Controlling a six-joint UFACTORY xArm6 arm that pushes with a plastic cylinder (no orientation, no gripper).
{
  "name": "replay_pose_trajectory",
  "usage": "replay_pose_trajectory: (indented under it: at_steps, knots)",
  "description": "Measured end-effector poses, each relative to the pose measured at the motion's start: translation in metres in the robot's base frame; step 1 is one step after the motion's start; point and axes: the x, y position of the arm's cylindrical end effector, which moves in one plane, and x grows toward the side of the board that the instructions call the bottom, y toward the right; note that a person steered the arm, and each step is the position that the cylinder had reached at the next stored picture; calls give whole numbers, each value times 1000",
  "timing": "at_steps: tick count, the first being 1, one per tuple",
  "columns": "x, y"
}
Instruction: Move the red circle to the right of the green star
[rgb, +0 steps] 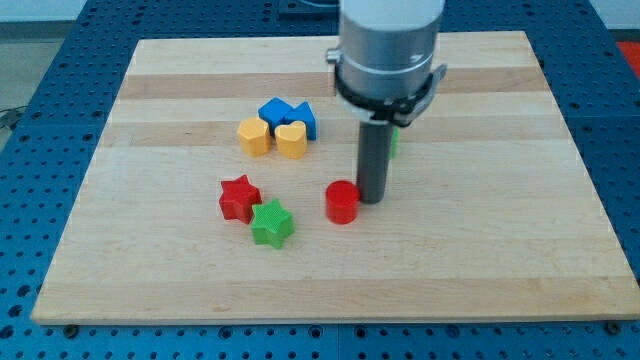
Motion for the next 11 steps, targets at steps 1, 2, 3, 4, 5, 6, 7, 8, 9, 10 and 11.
replay_pose_trajectory:
  at_steps: [1,2,3,4,5,6,7,8,9,10,11]
  knots:
    - [29,-22]
    - [54,-40]
    - [70,-25]
    - [79,31]
    - [74,89]
    - [42,136]
    - [-6,159]
    - [-53,159]
    - [-101,143]
    - [-135,115]
    - [-137,86]
